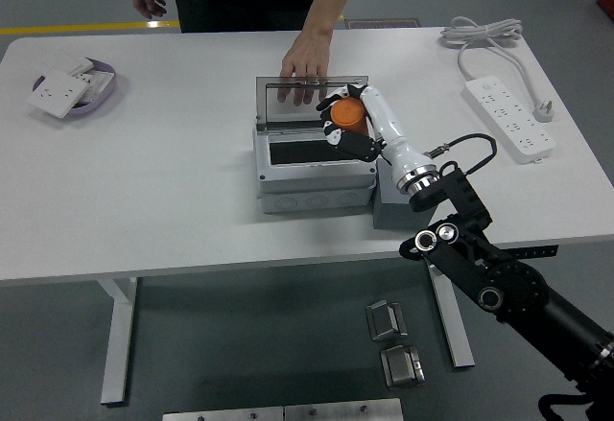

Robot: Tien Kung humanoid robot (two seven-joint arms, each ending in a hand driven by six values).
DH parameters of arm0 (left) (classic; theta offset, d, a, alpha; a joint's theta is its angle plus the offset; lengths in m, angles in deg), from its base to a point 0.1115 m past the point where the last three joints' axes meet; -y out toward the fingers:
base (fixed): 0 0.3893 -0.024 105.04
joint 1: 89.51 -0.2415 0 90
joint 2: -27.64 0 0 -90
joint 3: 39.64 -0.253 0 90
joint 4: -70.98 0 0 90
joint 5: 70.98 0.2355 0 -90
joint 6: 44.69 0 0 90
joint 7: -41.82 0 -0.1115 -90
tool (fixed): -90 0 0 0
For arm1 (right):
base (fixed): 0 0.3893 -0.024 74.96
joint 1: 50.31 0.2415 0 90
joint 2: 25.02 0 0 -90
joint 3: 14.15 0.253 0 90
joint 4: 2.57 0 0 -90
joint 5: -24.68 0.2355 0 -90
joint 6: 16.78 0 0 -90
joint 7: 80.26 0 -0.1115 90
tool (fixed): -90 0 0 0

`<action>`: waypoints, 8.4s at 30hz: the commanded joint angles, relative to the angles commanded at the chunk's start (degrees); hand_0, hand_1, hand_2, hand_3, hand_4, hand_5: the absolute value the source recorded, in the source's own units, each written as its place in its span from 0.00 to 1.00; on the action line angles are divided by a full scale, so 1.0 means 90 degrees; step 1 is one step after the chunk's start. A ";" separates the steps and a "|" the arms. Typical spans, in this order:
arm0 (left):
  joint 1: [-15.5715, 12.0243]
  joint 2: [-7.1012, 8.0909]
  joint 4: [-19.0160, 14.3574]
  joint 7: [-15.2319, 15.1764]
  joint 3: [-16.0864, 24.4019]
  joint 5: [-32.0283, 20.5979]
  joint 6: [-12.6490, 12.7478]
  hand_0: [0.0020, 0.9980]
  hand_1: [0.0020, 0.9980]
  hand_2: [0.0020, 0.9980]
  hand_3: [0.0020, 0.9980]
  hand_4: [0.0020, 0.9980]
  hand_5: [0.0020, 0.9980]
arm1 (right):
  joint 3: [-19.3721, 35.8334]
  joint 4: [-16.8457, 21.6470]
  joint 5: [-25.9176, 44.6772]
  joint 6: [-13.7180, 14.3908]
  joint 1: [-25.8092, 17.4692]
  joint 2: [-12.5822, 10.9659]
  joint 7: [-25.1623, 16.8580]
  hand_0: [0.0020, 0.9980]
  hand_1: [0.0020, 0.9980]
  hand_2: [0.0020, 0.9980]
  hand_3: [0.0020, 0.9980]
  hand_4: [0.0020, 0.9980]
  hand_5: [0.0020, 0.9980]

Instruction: Pick up the cylinder from the cube,place it in the box,flap close box

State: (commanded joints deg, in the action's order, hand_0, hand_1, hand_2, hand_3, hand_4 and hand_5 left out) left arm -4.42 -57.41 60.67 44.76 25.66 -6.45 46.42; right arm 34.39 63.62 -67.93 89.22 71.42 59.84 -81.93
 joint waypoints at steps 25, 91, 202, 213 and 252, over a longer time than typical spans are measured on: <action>0.0113 0.0120 0.0000 0.0034 -0.0038 0.0039 -0.0017 0.60 0.62 0.62 0.62 0.69 0.32 | -0.1557 -0.1531 -0.2678 -0.1475 0.1759 0.0571 0.1981 0.17 0.23 0.30 0.46 0.28 0.00; 0.0245 0.0172 0.0000 0.0037 -0.0217 0.0035 -0.0026 0.60 0.62 0.62 0.61 0.69 0.32 | -0.1538 -0.2458 0.0812 -0.1233 0.2921 -0.0098 0.0423 0.74 0.64 0.64 0.68 0.78 0.36; -0.0050 -0.0009 0.0000 0.0039 0.0099 0.0029 0.0044 0.60 0.62 0.62 0.61 0.68 0.30 | 0.4085 0.1050 0.1836 0.0159 -0.2365 -0.1208 -0.1275 0.74 0.68 0.67 0.70 0.80 0.33; 0.0012 0.0038 0.0000 0.0027 0.0143 0.0043 0.0029 0.60 0.62 0.62 0.61 0.68 0.30 | 0.4251 0.0999 0.2074 0.0137 -0.2452 -0.1122 -0.1410 0.73 0.67 0.68 0.70 0.80 0.34; 0.0039 0.0100 0.0000 0.0008 0.0105 0.0005 -0.0001 0.60 0.62 0.62 0.61 0.68 0.30 | 0.4461 0.0956 0.2163 0.0131 -0.2566 -0.1070 -0.1485 0.71 0.66 0.67 0.70 0.83 0.31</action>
State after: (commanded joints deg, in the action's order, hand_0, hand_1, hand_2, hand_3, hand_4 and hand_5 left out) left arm -4.07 -56.51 60.67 44.83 26.61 -6.40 46.41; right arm 74.54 72.23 -48.46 90.40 48.33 50.21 -95.29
